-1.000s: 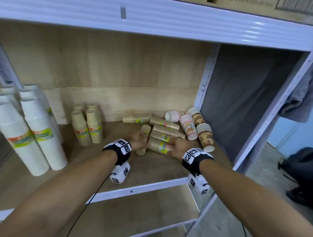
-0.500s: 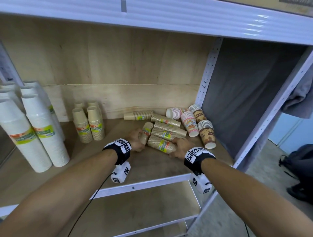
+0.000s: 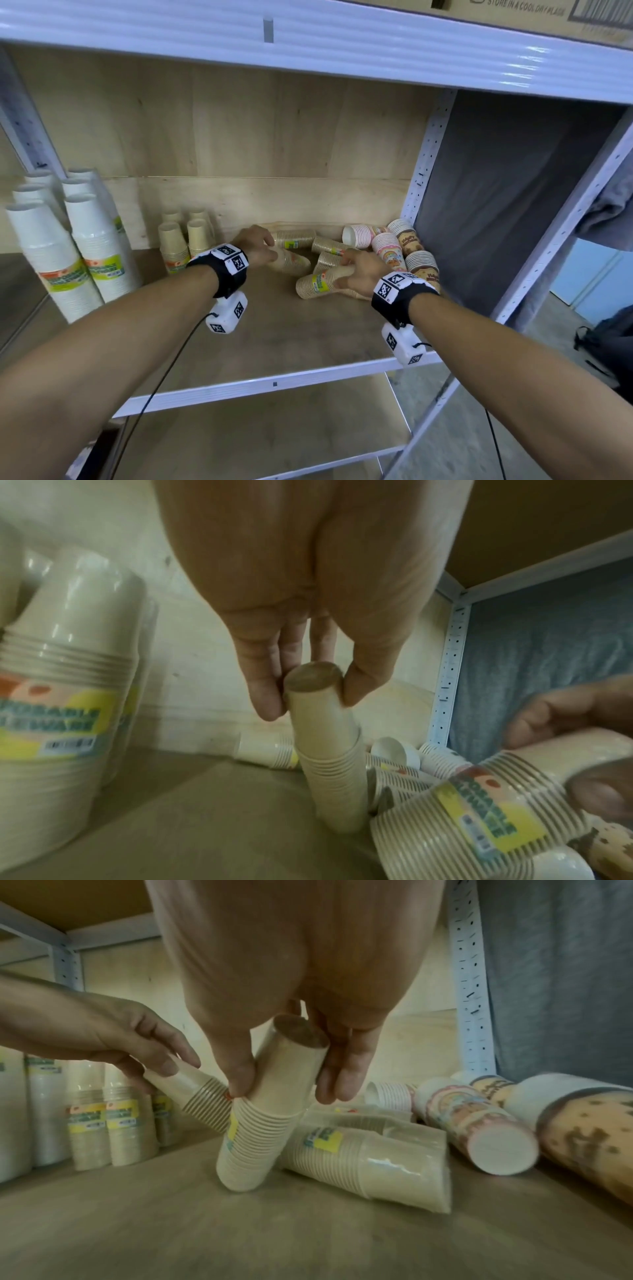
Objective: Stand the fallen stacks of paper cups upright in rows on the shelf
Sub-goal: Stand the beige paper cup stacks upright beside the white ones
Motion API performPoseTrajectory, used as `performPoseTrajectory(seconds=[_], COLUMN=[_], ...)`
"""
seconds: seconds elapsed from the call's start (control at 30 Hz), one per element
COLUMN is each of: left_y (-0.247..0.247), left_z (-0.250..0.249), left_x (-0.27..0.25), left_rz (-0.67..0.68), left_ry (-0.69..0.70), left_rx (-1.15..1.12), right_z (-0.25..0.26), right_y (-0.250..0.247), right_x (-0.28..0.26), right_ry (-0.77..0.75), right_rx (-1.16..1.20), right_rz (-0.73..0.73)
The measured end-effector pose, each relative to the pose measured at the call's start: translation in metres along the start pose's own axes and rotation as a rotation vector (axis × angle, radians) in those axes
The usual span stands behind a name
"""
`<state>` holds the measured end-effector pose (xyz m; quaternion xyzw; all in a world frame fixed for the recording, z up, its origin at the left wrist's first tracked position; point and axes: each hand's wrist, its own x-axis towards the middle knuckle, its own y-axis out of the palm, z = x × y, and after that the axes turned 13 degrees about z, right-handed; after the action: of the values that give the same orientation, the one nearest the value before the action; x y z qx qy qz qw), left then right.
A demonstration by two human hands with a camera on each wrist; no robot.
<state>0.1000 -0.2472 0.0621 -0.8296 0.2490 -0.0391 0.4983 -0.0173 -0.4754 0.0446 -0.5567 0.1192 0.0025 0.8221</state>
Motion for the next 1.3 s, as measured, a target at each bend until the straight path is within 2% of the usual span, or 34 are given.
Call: performPoseTrajectory(seconds=[0.2,0.5,0.67,0.8,1.03,1.17,1.3], left_y=[-0.027,-0.025,-0.019,-0.02,-0.024,-0.023,-0.023], left_z=[-0.016,-0.026,-0.024,-0.024,-0.026,-0.024,-0.026], left_x=[-0.009,-0.019,-0.019,-0.02,-0.022,-0.02,-0.019], left_rz=[-0.061,-0.012,-0.008,-0.035,-0.001,-0.057,-0.063], left_ry=[0.089,0.146,0.13,0.114,0.133,0.06,0.069], left_rx=[-0.014,0.056,0.015,0.003,0.043,-0.009,-0.024], right_z=[0.037,0.075,0.086,0.091,0.091,0.09,0.089], right_y=[-0.01,-0.014,-0.015,-0.021,-0.029,-0.031,-0.031], right_x=[0.013,0.028,0.031,0.032,0.03,0.03,0.031], right_ry=[-0.101,-0.189,-0.183,-0.145,-0.201,-0.163,-0.13], right_rx=[0.074,0.069,0.03,-0.097,-0.026,-0.041,-0.005], right_rz=[-0.007,0.034,0.01,0.001,0.049,0.036,0.019])
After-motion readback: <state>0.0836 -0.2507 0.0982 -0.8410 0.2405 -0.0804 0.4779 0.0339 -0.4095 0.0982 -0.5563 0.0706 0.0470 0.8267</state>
